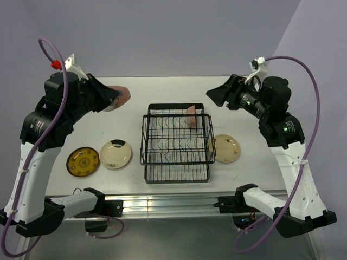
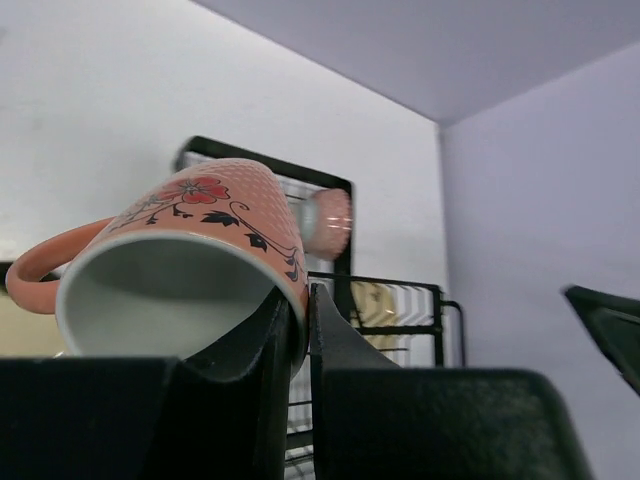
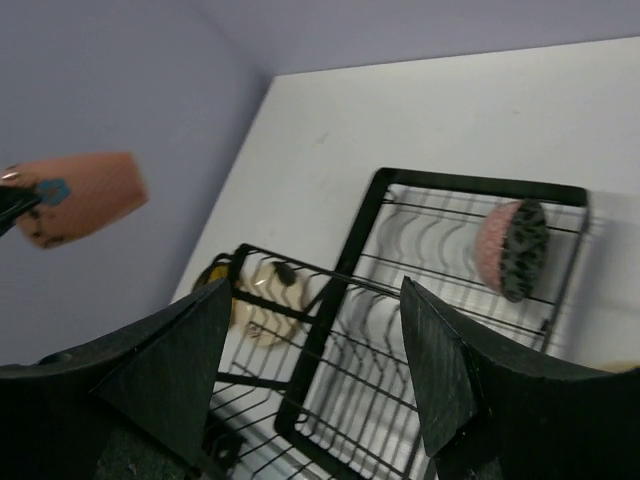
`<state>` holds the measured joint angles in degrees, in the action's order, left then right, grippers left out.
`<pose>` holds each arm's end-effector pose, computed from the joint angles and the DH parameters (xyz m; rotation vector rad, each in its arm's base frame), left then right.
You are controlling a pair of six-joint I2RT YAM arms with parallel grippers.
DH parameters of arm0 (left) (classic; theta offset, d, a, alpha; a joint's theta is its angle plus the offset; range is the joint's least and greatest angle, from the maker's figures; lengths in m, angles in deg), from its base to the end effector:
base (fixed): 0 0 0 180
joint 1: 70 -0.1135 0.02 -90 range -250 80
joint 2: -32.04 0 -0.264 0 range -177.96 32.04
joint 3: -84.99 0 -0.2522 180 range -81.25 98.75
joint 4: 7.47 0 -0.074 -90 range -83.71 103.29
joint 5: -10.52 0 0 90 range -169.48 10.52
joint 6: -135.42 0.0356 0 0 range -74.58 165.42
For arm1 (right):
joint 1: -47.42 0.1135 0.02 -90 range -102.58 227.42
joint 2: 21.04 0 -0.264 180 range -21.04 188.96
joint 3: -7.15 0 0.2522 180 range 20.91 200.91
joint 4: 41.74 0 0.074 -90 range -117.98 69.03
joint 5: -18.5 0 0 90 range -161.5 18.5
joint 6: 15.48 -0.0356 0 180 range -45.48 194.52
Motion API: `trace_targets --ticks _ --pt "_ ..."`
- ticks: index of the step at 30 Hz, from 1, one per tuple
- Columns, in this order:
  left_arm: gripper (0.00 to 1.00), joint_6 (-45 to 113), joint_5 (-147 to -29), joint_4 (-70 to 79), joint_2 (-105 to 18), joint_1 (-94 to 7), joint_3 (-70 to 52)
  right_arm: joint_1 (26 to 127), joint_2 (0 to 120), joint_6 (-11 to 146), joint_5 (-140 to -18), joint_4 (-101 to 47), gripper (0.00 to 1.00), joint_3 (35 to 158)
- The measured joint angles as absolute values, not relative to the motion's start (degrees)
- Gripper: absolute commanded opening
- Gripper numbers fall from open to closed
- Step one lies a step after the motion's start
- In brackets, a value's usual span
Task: Load the mixed dishes into the dish rack
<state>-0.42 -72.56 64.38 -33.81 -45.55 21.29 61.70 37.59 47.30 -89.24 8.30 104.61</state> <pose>0.1605 -0.0683 0.5090 -0.4531 1.9540 -0.6879 0.1765 0.0561 0.4761 -0.0266 1.8264 0.7916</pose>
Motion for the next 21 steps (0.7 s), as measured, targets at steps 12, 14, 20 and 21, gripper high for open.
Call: trace_targets --ticks 12,14,20,21 --pt "0.0 -14.6 -100.9 32.6 -27.8 -45.6 1.8 61.7 37.6 33.2 -111.1 -11.0 0.77 98.0" --pt "0.0 -18.1 -104.5 26.5 -27.1 -45.6 -1.6 61.7 37.3 30.6 -113.4 -14.6 0.77 96.3" --pt "0.0 -26.2 -114.7 6.2 -25.7 -45.6 -11.1 61.9 36.3 19.9 -116.7 -21.9 0.77 92.0" --pt "0.0 -26.6 -116.2 3.3 -25.6 -45.6 -12.1 61.9 36.2 18.1 -116.6 -22.0 0.77 91.8"
